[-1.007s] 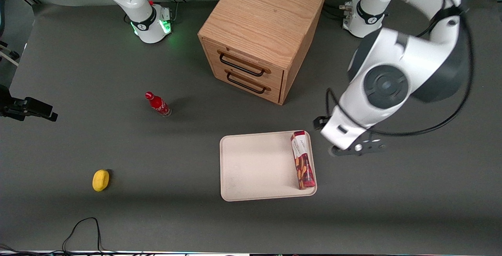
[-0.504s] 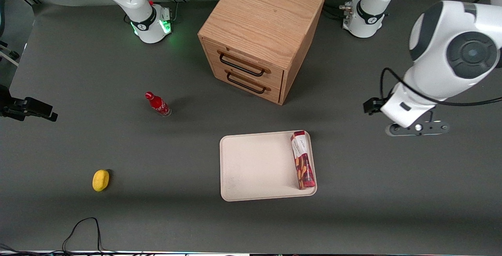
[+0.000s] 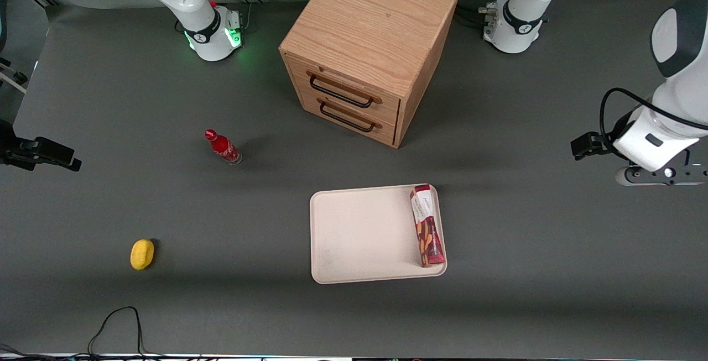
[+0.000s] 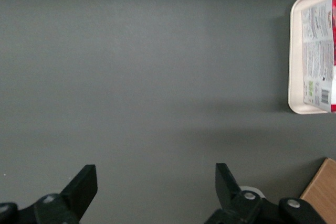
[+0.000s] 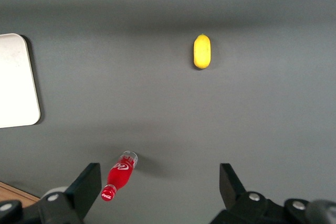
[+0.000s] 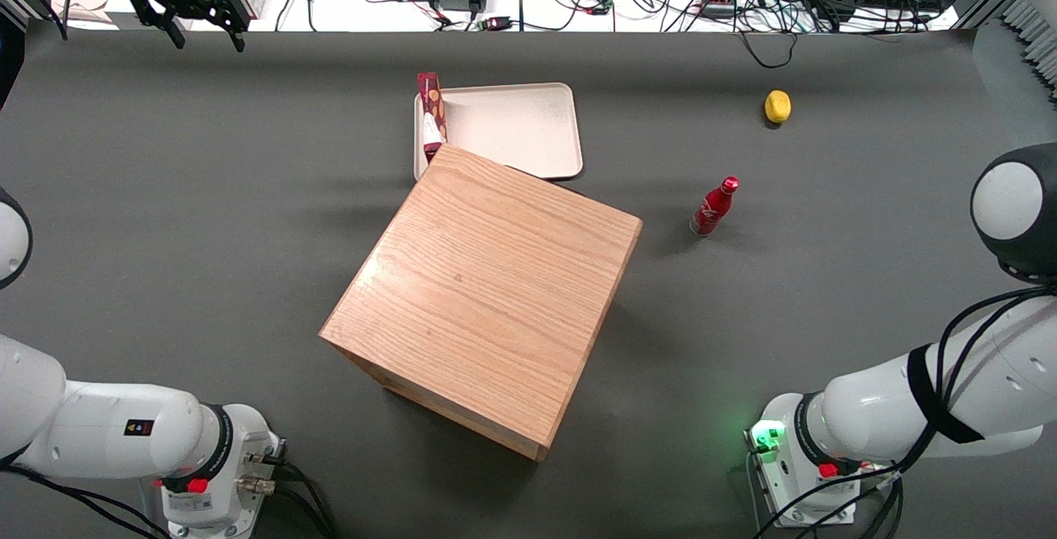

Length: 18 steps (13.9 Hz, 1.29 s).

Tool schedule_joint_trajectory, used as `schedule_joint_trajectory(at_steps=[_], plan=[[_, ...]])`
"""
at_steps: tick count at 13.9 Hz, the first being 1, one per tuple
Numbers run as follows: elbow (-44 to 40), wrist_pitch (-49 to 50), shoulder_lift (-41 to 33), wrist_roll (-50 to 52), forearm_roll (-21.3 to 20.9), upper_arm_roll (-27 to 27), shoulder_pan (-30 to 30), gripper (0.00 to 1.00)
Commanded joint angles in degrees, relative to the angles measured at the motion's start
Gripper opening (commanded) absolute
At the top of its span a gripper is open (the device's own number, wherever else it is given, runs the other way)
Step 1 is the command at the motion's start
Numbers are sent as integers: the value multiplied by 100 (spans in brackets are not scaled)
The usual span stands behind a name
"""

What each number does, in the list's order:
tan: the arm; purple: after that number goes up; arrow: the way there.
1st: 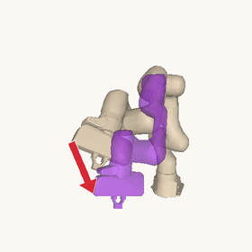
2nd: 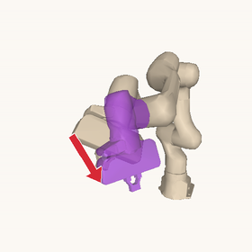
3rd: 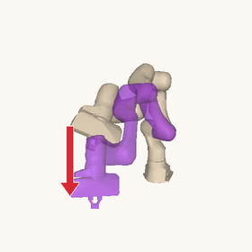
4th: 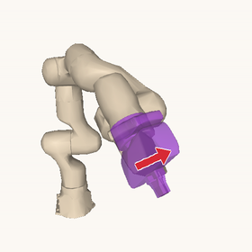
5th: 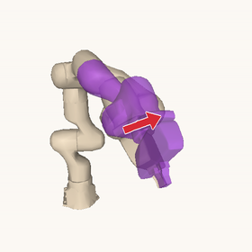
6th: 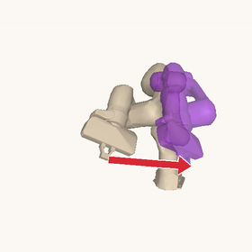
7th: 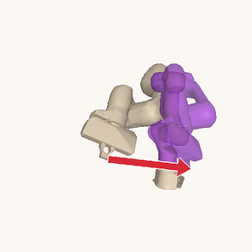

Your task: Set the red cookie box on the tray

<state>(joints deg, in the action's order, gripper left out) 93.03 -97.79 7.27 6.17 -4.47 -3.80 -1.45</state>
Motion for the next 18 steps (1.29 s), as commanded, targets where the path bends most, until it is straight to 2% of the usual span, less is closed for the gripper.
schedule_joint_trajectory(at_steps=[1, 4, 7, 18], plan=[[154, -162, -235, -116, 113, 71, 75, 100], [-39, -65, -226, -99, 166, 318, -57, 100], [-285, 355, -182, -125, 508, 318, 31, 100], [-259, 568, -182, -239, 517, 283, 5, 100]])
